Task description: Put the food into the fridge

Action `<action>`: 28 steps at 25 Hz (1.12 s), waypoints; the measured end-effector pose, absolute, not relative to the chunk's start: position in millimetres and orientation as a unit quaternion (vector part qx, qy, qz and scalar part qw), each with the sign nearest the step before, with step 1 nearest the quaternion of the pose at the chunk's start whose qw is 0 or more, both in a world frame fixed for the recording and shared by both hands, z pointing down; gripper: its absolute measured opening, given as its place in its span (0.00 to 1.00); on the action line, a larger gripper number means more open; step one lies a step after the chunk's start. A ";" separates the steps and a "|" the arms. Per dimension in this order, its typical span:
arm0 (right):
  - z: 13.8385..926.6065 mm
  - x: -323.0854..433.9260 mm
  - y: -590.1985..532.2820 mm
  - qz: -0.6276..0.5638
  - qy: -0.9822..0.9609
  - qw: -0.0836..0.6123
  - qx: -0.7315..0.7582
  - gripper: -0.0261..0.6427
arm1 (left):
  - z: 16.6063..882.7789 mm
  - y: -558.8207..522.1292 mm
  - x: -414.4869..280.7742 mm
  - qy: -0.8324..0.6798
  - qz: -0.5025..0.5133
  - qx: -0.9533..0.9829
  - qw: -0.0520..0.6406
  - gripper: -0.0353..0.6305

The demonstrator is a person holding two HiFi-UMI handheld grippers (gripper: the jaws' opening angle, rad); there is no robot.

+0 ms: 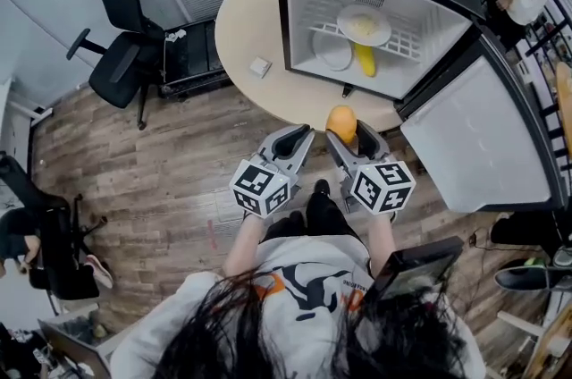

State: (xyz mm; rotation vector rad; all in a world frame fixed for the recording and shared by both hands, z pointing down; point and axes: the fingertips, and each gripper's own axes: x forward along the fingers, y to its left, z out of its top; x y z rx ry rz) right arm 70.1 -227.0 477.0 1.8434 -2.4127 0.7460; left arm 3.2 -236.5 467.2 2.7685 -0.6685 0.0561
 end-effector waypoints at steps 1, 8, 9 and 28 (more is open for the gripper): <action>477.5 71.1 -233.4 0.239 -0.774 0.007 0.586 0.50 | 468.2 -242.3 4.1 -0.236 0.021 0.961 0.145 0.11; 472.4 90.0 -287.8 0.233 -0.794 0.005 0.562 0.50 | 465.8 -291.3 23.5 -0.262 0.019 0.954 0.141 0.11; 471.1 93.2 -295.9 0.232 -0.796 0.005 0.558 0.50 | 465.6 -299.1 26.9 -0.266 0.019 0.953 0.140 0.11; 435.0 140.3 -450.6 0.136 -0.834 0.055 0.532 0.50 | 468.6 -377.0 61.5 -0.311 0.027 0.940 0.136 0.11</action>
